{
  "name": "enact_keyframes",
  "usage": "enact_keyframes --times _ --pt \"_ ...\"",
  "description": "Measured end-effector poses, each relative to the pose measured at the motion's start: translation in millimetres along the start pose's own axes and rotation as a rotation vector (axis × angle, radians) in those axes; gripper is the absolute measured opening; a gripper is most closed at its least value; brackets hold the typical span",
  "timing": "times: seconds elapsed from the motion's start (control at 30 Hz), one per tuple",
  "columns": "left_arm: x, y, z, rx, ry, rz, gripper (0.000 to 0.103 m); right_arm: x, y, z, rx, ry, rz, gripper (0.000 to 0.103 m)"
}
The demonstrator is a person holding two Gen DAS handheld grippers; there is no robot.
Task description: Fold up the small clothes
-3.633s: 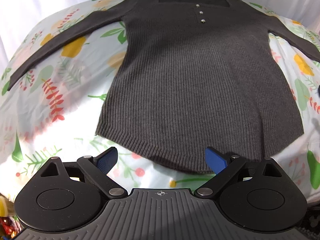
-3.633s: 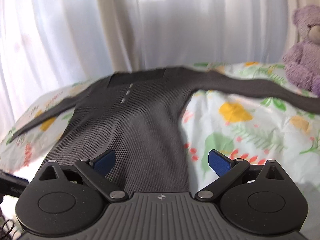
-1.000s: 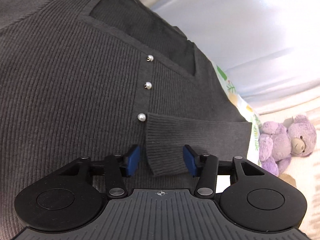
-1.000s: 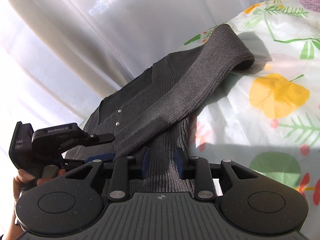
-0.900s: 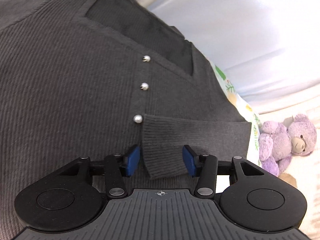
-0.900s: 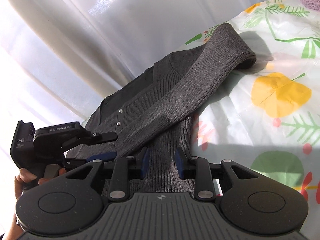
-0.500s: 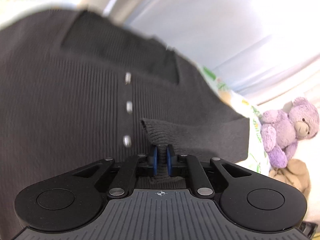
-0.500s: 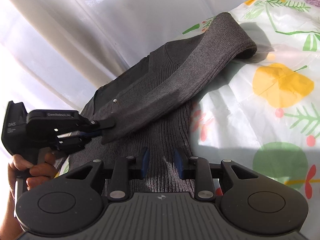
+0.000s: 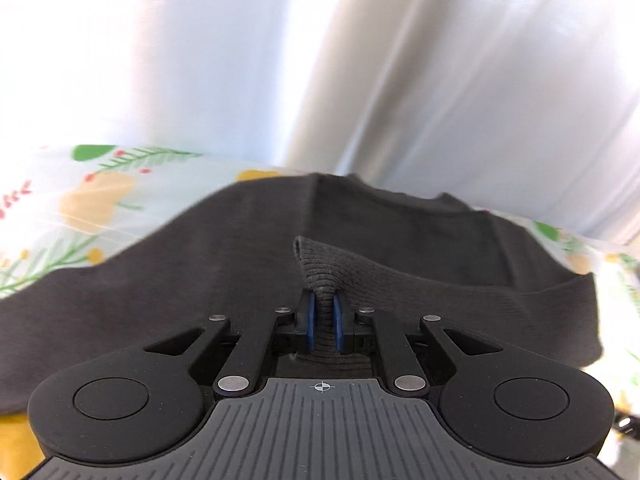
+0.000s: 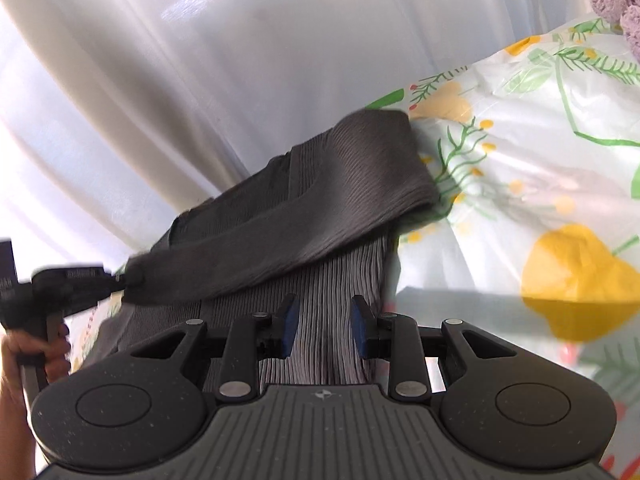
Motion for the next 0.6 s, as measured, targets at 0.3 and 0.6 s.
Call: enact_keyframes --times 0.3,0.6 --pt "0.6 37.7 -8.4 -0.036 -0.002 0.138 0.011 30.1 -7.9 -32.1 -0.006 0.011 -0.133 0.028" --pt "22.2 35.8 -11.6 0.008 -0.079 0.111 0.011 48.8 -21.8 -51.5 0.029 -0.014 -0.286 0.029"
Point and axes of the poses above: each gripper's, at about its wrist camera, not at the fingertips, and z roughly against the way its jaws point, y to its left, x to its top, the point moved 4 cm from there along -z, roughly the way its jaws point, and after that the axes turned 9 degrees about -z, right-handed, at the moved point
